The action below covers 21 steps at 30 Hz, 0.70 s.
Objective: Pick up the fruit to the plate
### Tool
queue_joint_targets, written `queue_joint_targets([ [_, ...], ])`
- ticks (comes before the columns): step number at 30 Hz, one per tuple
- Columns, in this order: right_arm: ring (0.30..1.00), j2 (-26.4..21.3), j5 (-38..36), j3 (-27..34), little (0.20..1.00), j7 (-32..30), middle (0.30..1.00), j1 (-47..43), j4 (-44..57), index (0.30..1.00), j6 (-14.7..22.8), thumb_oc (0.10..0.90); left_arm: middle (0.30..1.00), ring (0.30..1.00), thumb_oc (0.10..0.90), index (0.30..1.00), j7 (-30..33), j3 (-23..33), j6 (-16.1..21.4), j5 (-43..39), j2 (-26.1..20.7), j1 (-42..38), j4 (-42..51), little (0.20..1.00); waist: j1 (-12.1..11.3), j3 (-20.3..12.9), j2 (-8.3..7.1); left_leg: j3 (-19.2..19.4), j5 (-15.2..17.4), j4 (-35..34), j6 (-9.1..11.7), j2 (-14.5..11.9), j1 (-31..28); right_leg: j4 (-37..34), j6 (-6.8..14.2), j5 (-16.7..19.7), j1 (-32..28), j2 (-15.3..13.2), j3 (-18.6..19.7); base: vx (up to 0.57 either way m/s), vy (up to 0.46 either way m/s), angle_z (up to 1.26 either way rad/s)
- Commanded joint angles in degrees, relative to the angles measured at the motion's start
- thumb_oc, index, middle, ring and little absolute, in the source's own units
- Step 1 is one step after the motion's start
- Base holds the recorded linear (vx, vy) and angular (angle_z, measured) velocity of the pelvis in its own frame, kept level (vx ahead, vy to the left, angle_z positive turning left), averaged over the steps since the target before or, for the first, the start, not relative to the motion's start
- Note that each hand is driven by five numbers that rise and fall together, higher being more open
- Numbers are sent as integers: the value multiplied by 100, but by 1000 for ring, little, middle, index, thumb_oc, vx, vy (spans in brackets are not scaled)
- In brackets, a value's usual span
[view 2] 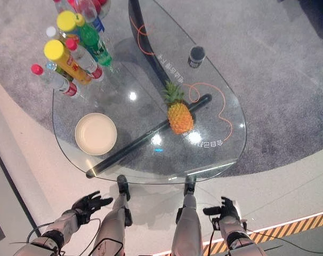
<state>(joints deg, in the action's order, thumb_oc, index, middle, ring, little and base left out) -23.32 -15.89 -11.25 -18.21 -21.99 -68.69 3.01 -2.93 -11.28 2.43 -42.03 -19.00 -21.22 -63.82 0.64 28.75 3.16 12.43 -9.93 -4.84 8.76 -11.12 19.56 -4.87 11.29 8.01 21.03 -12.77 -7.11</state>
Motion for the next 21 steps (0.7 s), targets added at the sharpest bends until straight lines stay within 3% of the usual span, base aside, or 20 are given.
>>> queue_joint_targets([
  [1, 900, -370, -547, 234, 900, -387, 900, -37, 57, 900, 265, 800, 900, 900, 800, 900, 227, 154, 547, -648, -233, -52, -174, 900, 45, 104, -102, -623, 170, 369, -1, 138, 626, 630, -31, 194, 771, -165, -175, -101, -48, -1],
  [4, 900, -351, -698, 313, 900, -536, 900, -106, 199, 900, 433, 800, 900, 900, 800, 900, 443, 314, 862, -1214, -268, -146, 20, 900, 38, 104, -138, -769, 286, 927, -25, 197, 1263, 1163, -18, 65, 1371, -210, -112, -96, -66, 3],
  [10, 900, -356, -889, 252, 900, -587, 900, -382, 228, 900, 494, 800, 900, 900, 800, 900, 1049, 444, 1143, -1075, -339, -352, 227, 900, -18, 104, -180, -974, 383, 1472, -37, 240, 2017, 1623, -19, -30, 2064, -209, -124, -48, -54, 6],
  [21, 900, -480, -942, 99, 900, -644, 900, -856, 376, 900, 508, 800, 900, 900, 800, 900, 1379, 375, 1220, -946, -370, -543, 393, 900, -68, 104, -199, -1117, 338, 1511, -55, 294, 2351, 1637, -47, 94, 2430, -133, -65, -50, -1, 0],
])
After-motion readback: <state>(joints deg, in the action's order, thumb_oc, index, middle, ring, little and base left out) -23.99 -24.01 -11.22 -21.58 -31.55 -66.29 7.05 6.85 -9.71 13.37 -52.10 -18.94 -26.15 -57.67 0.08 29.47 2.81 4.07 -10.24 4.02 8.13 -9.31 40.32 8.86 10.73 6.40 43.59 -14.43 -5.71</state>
